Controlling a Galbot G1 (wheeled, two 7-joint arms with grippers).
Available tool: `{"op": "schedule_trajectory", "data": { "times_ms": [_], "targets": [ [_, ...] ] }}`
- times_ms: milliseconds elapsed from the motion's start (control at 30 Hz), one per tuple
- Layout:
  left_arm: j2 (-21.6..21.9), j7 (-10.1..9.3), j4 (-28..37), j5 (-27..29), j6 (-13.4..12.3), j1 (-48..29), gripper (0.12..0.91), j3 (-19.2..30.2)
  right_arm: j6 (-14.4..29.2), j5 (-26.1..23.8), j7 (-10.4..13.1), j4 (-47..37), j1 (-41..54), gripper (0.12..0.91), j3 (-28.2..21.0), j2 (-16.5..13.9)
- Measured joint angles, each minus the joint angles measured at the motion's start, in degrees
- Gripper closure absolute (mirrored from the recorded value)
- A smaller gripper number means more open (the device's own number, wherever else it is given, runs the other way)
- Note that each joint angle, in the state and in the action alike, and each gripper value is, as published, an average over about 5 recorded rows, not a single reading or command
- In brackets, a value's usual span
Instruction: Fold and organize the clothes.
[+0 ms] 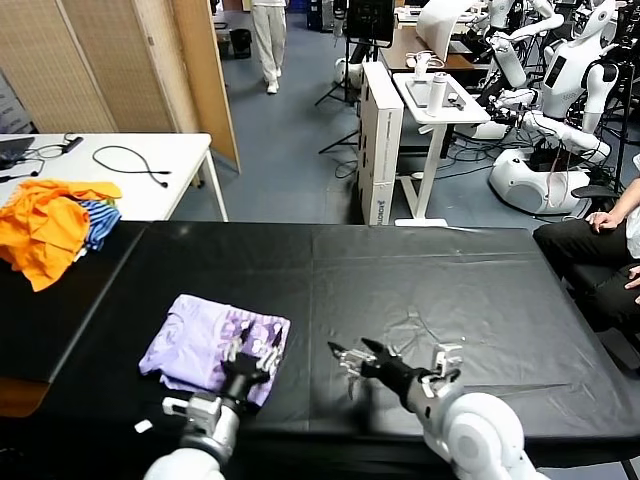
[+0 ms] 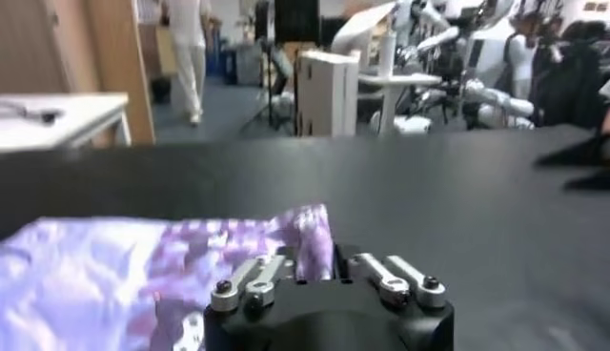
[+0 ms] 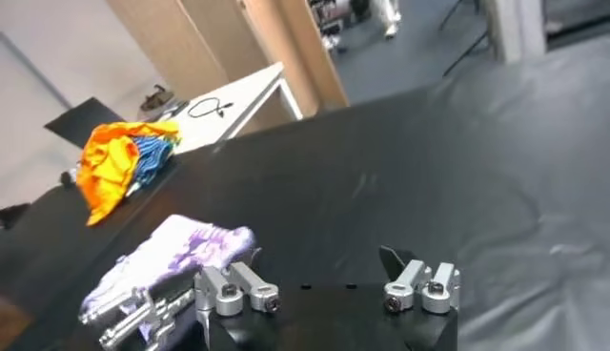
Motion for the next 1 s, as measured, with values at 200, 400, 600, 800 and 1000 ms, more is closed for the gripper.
{"op": "schedule_trajectory", "data": {
  "times_ms": [200,400,600,800,1000],
  "targets": [
    [4.41,-0.25,-1.01,-3.98,-1.04,-1.70,0.126,-5.76,-0.02,2.52,0.01,-3.43,2.51,0.118,-4.78,2.24],
    [5.86,-0.38,-0.72,-4.03,-1.32,-1.40,0.123,-8.86,-0.03,3.10,0.05,-7.02,4.92,0.118,-9.05,5.57],
    [5.53,-0.38,-0.43,-3.31,-1.93,-1.02,0.123,-9.32,-0.04,2.98,0.27,-10.76,6.82,0.162,-11.73,8.56],
    [5.33,-0.38,-0.24,-2.74,-2.66,-0.48,0.123,-9.90,0.05,2.20,0.19,-13.07,7.65,0.473,-12.28,9.57],
    [4.89,-0.40,0.13,-2.33,-3.10,-0.47,0.123,-9.96,0.08,1.73,0.24,-13.23,7.57,0.818,-11.61,9.49]
  ]
}}
